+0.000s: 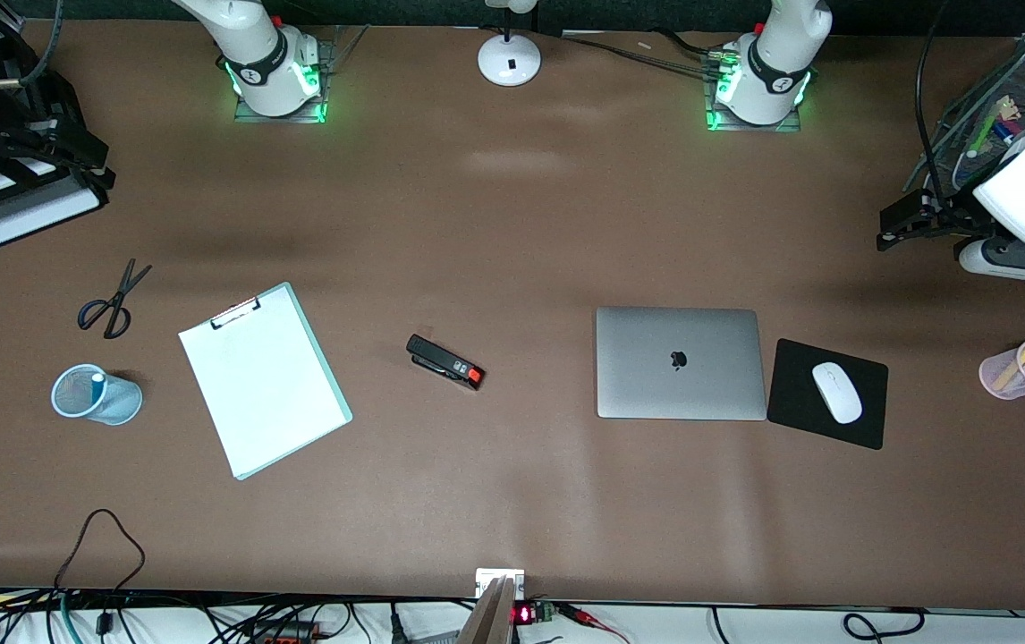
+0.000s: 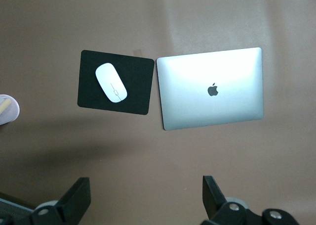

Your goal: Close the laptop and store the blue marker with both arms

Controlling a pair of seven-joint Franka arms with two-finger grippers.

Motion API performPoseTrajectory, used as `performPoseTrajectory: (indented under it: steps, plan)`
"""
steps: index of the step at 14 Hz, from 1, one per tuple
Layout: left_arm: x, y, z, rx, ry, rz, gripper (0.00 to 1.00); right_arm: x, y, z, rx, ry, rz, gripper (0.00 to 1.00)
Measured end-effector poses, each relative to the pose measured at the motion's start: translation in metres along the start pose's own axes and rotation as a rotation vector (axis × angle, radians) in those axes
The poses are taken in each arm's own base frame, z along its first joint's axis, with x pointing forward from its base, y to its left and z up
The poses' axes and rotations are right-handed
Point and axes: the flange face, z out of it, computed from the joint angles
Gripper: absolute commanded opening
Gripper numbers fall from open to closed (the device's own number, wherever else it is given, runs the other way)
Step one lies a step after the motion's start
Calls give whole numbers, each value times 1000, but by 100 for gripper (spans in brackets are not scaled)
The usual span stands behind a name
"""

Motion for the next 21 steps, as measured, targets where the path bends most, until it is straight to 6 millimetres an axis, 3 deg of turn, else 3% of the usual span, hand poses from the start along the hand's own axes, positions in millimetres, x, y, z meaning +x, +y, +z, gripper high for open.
performPoseTrajectory:
  steps: [21]
  plan:
    - [0,0,-2,0,4,0,100,12,0,13,-6,-22,-1,100]
